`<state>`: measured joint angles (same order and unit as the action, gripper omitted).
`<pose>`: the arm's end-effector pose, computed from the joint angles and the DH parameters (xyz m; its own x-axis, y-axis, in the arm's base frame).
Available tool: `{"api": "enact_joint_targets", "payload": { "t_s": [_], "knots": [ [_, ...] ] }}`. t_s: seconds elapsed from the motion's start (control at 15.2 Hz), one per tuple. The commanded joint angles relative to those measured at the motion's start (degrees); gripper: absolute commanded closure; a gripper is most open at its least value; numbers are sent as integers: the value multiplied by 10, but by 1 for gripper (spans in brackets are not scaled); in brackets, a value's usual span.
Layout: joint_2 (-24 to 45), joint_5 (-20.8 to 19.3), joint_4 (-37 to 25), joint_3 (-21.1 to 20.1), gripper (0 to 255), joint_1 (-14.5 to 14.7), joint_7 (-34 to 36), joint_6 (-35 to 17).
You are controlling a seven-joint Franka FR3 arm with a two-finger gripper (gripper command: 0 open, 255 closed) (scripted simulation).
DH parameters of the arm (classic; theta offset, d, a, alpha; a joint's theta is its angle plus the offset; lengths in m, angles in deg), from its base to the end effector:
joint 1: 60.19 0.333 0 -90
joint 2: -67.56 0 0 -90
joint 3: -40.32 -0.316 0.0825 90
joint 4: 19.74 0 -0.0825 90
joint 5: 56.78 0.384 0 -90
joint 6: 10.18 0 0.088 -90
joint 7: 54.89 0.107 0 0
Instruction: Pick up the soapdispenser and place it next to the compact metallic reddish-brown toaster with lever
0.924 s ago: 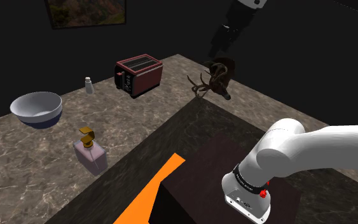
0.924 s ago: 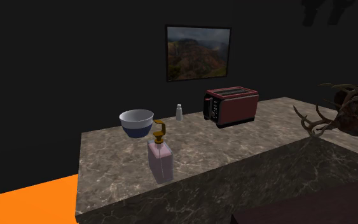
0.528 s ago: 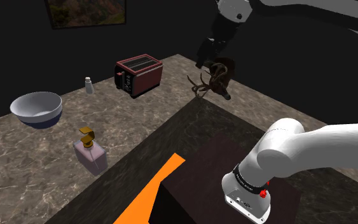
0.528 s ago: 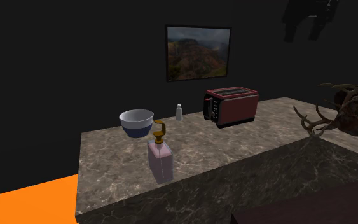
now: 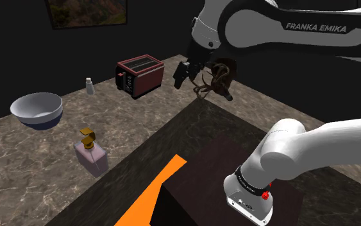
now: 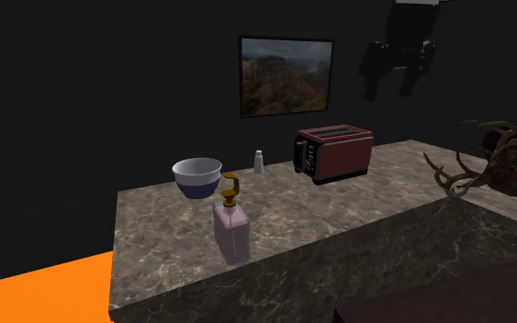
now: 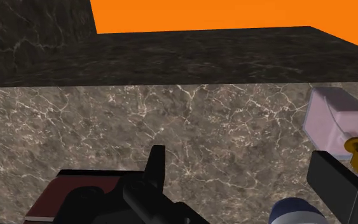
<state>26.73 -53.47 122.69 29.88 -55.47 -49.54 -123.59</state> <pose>0.3435 0.1060 0.5382 0.9716 0.1233 0.2022 0.1168 -0.9922 0.0435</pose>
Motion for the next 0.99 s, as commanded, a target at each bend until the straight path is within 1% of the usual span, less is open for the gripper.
{"api": "enact_joint_targets", "payload": {
  "t_s": [0.0, 0.26, 0.53, 0.73, 0.92],
  "knots": [
    [28, 7, 6, -19, 0, 5, 18, -37],
    [82, 16, 17, -57, 0, 13, 53, -107],
    [147, 14, 17, -97, 0, 15, 92, -176],
    [204, 1, 8, -129, 0, 12, 127, -225],
    [265, -26, -8, -162, 0, 3, 171, -271]
  ]
}}
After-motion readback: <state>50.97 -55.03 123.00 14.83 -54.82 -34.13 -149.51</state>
